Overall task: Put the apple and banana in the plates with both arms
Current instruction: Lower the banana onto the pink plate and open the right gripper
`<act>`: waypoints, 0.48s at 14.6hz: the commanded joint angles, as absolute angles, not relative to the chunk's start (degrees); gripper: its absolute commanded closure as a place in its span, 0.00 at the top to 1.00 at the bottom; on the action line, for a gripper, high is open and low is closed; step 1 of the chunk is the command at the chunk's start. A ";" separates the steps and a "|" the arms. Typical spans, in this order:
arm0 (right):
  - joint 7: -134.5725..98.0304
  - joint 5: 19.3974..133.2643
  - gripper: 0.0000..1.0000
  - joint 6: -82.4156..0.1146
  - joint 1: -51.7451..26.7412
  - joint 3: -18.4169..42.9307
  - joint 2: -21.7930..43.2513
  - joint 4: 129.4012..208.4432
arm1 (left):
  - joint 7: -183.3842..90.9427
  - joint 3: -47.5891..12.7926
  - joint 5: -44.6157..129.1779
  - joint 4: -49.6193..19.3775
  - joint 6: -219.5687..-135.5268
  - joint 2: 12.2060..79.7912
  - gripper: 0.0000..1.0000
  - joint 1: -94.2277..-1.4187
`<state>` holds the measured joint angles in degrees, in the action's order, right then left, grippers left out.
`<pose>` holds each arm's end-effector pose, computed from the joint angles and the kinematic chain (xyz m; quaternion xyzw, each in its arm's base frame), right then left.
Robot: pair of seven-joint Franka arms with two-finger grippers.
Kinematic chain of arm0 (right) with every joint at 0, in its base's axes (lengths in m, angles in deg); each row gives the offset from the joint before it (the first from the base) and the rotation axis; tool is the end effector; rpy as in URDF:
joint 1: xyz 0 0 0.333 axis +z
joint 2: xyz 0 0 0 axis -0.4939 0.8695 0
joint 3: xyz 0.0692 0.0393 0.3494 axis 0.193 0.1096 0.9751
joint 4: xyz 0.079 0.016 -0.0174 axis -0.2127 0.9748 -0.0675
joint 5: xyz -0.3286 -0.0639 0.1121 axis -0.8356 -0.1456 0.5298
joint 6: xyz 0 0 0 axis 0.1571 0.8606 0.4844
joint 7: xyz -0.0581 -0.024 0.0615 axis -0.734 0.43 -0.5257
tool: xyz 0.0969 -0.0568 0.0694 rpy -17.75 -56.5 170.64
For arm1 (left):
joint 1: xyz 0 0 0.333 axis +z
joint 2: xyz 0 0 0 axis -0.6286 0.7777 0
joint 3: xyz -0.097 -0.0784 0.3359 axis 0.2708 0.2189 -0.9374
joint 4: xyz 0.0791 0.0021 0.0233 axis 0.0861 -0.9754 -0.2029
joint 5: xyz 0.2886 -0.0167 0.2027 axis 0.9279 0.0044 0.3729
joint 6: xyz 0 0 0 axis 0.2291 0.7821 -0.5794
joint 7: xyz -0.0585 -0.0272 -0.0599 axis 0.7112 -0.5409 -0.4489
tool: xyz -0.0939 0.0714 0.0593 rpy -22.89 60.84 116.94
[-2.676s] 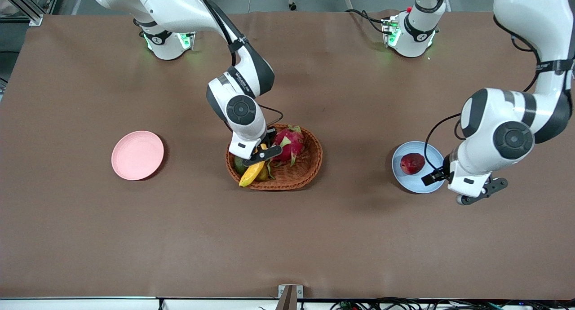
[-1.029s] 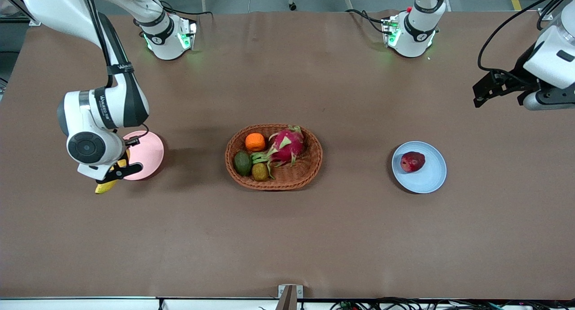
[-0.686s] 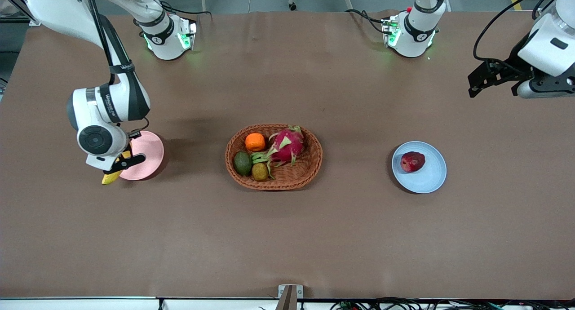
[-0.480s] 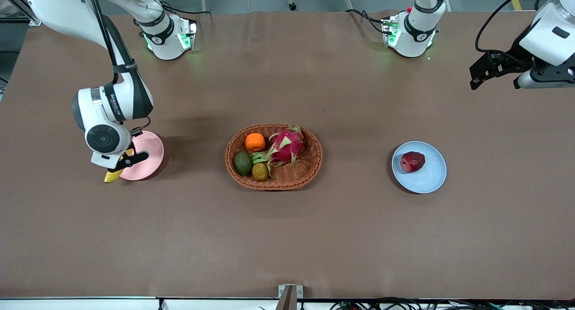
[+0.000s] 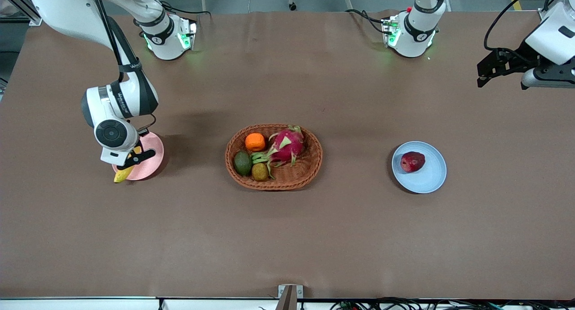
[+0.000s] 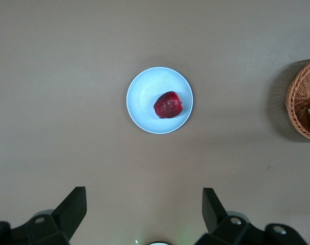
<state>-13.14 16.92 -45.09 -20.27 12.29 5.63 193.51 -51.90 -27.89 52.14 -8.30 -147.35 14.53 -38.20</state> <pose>0.5047 0.0076 0.2774 0.9368 0.2427 -0.2008 0.1523 0.4680 -0.0597 0.6662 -0.9985 0.0535 0.0009 0.0145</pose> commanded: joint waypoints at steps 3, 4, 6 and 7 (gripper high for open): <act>-13.63 16.19 1.00 -44.89 -21.25 12.70 1.87 194.97 | -53.02 -27.73 51.36 -8.40 -147.31 14.31 1.00 -37.98; -13.72 16.63 1.00 -43.93 -21.34 12.70 -0.15 194.36 | -53.02 -27.73 51.27 -8.40 -147.31 14.31 1.00 -37.98; -13.81 19.60 1.00 -40.87 -21.51 12.61 -3.23 191.04 | -52.94 -27.73 51.19 -8.40 -147.48 14.57 1.00 -37.98; -13.46 21.27 1.00 -37.54 -21.51 12.52 -3.50 187.36 | -52.94 -27.73 51.19 -8.40 -147.48 14.84 1.00 -37.98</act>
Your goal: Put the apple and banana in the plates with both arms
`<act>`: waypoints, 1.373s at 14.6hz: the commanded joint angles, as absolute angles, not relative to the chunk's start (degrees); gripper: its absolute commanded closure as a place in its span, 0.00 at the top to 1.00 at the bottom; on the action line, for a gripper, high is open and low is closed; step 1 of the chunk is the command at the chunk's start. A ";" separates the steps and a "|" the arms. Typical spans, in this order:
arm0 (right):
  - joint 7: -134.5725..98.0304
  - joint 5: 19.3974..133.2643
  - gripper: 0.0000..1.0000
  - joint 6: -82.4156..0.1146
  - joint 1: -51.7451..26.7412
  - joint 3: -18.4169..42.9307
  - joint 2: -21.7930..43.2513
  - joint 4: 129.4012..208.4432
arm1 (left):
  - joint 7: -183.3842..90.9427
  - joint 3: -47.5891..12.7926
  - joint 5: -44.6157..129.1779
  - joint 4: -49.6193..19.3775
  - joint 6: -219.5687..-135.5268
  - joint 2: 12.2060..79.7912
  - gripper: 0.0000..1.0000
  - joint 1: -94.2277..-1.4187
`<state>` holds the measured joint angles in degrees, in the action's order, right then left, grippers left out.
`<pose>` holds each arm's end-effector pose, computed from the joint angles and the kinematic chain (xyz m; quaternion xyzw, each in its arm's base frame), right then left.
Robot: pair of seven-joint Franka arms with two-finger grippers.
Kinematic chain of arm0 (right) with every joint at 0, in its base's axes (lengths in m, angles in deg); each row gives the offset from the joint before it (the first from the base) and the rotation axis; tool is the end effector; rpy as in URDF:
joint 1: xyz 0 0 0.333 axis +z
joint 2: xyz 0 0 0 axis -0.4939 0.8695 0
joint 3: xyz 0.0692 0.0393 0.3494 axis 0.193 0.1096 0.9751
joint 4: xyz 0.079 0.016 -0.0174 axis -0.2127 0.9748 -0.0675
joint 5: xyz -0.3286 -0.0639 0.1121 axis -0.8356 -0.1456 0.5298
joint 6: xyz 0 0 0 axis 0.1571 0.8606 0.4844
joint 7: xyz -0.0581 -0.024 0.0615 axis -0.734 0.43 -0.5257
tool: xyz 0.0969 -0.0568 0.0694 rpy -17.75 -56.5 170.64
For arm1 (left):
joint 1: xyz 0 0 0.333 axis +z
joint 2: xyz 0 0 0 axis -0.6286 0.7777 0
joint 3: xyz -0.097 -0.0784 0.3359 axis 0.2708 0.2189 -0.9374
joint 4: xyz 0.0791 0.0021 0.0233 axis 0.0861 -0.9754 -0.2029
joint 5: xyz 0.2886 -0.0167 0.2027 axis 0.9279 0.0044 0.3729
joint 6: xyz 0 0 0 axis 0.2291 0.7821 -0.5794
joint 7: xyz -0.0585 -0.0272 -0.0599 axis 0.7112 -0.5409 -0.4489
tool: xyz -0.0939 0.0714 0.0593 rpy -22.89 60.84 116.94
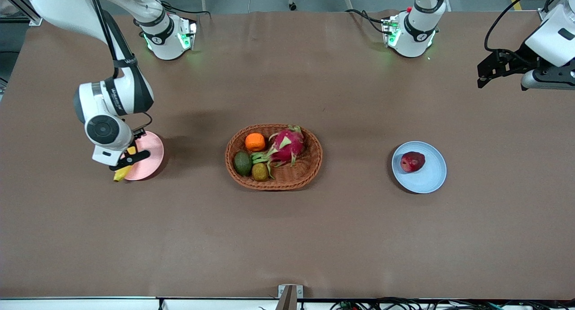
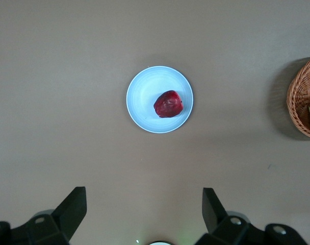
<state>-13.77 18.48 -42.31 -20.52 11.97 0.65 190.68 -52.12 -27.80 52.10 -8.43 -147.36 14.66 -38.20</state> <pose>0.5166 0.0034 0.3359 0.9523 0.2124 -0.1582 0.1515 0.4686 -0.0605 0.6642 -0.9983 0.0562 0.0031 0.0143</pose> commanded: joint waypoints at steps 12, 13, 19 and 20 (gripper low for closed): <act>-17.47 38.51 1.00 -16.68 -30.83 12.52 -3.68 152.43 | -52.23 -27.64 51.10 -8.31 -149.86 16.33 1.00 -38.07; -22.11 38.78 1.00 -15.89 -30.83 12.61 -3.68 152.34 | -51.71 -27.38 51.01 -8.05 -149.77 16.16 1.00 -38.24; -24.53 40.27 1.00 -15.70 -33.19 12.43 -4.30 149.53 | -50.30 -27.02 50.75 -8.13 -149.33 15.72 1.00 -38.25; -24.36 40.36 1.00 -17.53 -33.55 12.61 -4.65 149.88 | -50.30 -27.02 50.75 -8.13 -149.33 15.63 1.00 -38.25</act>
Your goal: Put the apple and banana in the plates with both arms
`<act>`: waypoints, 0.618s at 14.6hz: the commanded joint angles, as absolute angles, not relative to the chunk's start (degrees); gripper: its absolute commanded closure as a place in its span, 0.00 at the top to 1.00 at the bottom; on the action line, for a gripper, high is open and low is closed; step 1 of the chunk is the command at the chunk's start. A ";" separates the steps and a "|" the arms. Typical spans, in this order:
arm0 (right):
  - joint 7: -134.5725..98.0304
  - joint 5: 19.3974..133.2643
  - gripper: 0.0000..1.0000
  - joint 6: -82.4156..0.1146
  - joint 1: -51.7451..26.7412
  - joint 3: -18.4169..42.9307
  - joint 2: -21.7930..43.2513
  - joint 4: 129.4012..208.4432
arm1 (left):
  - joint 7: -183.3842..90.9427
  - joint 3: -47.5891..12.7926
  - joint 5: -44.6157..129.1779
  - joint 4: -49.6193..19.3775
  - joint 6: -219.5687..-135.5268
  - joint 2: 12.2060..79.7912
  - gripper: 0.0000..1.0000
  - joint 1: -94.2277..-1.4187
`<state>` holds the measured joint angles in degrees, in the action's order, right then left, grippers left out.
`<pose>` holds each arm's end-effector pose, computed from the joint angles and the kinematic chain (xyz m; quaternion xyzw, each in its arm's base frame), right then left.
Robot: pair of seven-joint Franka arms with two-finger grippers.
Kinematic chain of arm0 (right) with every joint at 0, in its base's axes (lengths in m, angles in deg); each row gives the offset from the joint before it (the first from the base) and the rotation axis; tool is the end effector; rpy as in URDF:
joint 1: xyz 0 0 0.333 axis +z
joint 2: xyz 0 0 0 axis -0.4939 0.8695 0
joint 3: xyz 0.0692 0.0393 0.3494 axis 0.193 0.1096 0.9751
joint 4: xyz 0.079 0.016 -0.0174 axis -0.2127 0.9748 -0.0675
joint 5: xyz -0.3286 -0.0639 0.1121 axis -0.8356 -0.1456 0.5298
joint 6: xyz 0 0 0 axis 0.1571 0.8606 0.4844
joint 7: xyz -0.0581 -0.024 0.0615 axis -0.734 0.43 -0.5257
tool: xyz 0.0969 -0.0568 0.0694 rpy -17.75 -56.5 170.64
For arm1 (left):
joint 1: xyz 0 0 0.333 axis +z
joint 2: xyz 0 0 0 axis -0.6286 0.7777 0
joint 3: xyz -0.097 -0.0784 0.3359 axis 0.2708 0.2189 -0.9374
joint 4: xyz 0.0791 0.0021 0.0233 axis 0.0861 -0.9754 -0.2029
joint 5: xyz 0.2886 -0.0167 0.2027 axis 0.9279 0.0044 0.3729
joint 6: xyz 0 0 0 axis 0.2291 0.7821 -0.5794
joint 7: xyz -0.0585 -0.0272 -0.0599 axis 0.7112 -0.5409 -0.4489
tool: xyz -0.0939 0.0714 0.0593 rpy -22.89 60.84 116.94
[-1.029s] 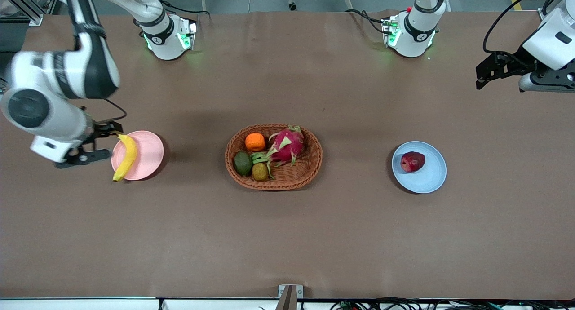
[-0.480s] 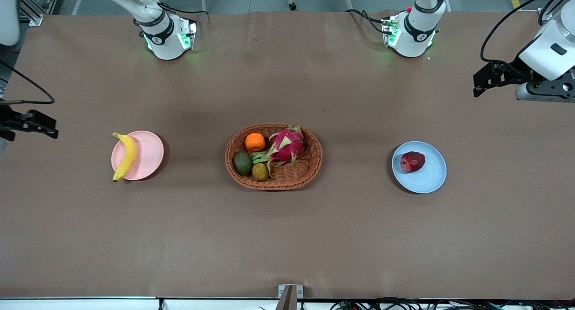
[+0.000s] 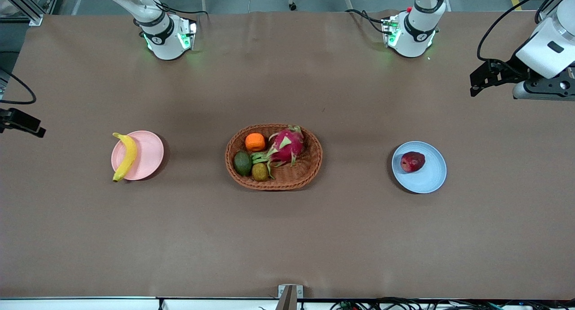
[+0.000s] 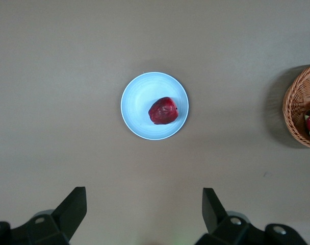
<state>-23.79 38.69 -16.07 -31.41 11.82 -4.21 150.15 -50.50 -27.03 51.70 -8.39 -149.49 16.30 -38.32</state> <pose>0.5633 -0.0724 0.6369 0.9973 -0.0707 0.0141 0.0148 0.4817 -0.0698 0.6541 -0.9987 0.0504 -0.0014 0.0090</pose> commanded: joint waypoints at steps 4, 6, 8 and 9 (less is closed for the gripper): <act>-23.66 40.28 1.00 -19.57 -33.47 13.31 -8.42 154.71 | -50.30 -27.02 50.75 -8.31 -149.07 15.28 1.00 -38.16; -20.33 40.19 1.00 -19.66 -33.47 13.31 -9.39 155.85 | -50.39 -27.02 50.75 -8.66 -149.07 14.93 1.00 -38.07; -20.66 40.19 1.00 -19.75 -33.38 13.22 -10.53 157.08 | -50.39 -27.02 50.75 -8.75 -149.07 14.84 1.00 -38.07; -20.84 40.19 1.00 -20.10 -33.38 13.22 -11.41 158.31 | -50.39 -27.02 50.75 -8.75 -148.89 14.58 1.00 -37.98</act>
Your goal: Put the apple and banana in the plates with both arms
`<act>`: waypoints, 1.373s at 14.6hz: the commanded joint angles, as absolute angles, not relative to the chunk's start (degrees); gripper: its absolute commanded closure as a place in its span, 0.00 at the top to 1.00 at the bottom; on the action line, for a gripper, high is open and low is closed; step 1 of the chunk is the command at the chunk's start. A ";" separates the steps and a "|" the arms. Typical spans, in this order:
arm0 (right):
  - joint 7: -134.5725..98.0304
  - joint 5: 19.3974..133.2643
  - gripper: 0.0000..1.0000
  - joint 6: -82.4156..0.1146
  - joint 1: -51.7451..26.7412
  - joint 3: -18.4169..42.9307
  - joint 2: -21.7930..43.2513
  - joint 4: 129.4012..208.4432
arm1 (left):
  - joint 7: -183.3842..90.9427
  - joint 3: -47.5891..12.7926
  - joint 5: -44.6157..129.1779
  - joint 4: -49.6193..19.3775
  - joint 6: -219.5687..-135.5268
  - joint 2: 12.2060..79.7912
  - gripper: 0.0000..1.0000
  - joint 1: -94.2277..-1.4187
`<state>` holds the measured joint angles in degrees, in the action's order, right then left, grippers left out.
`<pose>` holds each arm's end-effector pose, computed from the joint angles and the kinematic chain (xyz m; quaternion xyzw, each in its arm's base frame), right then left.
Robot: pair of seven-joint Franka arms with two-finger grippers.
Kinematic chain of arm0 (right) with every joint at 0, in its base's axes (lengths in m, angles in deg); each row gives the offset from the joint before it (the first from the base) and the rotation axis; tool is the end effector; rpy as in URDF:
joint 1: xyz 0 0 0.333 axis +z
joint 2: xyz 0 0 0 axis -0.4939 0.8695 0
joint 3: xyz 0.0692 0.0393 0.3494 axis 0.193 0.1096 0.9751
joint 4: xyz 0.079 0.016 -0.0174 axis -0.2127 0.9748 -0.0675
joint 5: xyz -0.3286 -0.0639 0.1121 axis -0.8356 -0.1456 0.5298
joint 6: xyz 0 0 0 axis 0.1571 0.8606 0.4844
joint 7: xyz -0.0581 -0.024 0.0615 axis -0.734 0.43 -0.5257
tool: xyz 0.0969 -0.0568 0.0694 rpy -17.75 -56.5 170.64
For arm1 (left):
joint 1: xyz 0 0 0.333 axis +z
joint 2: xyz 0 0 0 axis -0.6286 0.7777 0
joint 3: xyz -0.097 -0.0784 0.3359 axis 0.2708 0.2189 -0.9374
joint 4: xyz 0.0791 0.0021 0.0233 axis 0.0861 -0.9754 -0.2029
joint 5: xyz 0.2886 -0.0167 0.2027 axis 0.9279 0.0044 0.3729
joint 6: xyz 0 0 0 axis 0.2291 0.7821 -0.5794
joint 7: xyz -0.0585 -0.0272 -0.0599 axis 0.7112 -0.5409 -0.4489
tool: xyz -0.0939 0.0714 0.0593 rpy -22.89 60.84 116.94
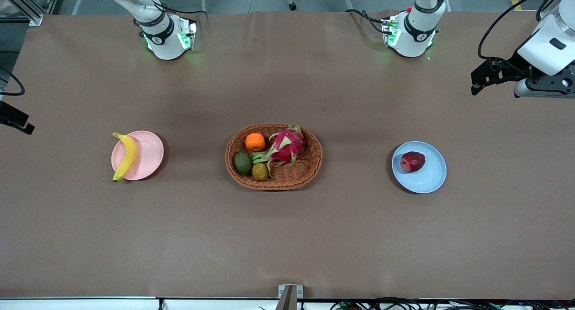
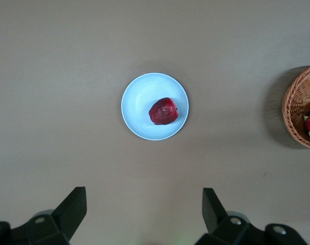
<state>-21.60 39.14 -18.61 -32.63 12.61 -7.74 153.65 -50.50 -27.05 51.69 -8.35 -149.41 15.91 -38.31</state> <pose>0.5471 -0.0760 0.6487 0.9977 -0.0556 0.0365 0.0093 0.4794 -0.0696 0.6575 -0.9987 0.0501 -0.0045 0.0091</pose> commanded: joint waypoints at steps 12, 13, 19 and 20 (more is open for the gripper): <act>-21.02 39.92 1.00 -23.44 -33.29 13.40 -20.47 170.18 | -50.74 -27.20 51.45 -5.23 -148.71 16.86 1.00 -37.98; -21.45 39.58 1.00 -23.09 -33.20 13.40 -20.47 170.10 | -50.74 -27.20 51.54 -5.23 -148.71 17.04 1.00 -37.98; -22.86 39.40 1.00 -21.51 -33.38 13.31 -19.85 168.69 | -50.74 -27.20 51.62 -5.23 -147.66 17.04 1.00 -38.07; -22.78 39.40 1.00 -21.68 -33.38 13.31 -19.77 168.60 | -50.74 -27.20 51.71 -5.23 -147.23 17.04 1.00 -38.07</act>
